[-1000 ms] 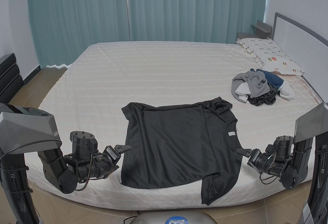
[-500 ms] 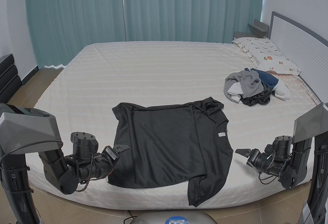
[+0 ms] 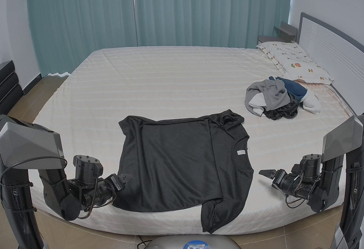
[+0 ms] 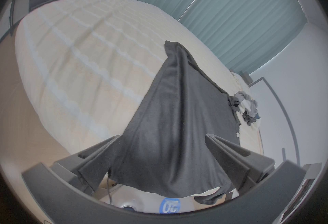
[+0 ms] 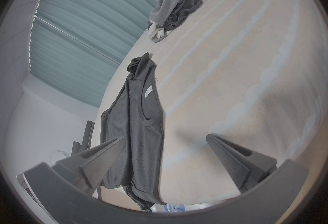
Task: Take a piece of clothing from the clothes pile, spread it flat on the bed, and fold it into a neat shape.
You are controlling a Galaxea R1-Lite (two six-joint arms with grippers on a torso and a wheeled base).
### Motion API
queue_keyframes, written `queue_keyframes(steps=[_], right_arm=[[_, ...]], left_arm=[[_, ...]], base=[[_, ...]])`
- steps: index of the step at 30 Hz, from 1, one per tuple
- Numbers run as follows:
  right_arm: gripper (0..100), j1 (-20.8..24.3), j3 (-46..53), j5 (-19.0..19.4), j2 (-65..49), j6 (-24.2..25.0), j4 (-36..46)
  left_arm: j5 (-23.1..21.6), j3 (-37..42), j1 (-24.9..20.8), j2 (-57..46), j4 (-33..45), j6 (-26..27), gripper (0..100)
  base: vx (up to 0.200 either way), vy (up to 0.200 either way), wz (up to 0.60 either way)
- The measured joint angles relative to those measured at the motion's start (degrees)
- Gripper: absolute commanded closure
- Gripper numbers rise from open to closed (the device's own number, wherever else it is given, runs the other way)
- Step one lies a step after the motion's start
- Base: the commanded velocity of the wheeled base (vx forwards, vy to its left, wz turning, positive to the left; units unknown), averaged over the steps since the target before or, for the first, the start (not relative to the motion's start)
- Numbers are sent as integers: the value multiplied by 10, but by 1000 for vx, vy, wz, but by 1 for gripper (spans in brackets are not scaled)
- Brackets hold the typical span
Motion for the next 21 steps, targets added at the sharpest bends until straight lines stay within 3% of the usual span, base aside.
queue_keyframes(steps=[6, 21], right_arm=[[0, 0, 2, 0, 5, 0, 0], [0, 2, 2, 0, 12, -2, 0]], left_arm=[[21, 13, 1, 18, 0, 8, 0], [25, 9, -16, 47, 0, 6, 0]], base=[[0, 0, 0], [0, 0, 0]])
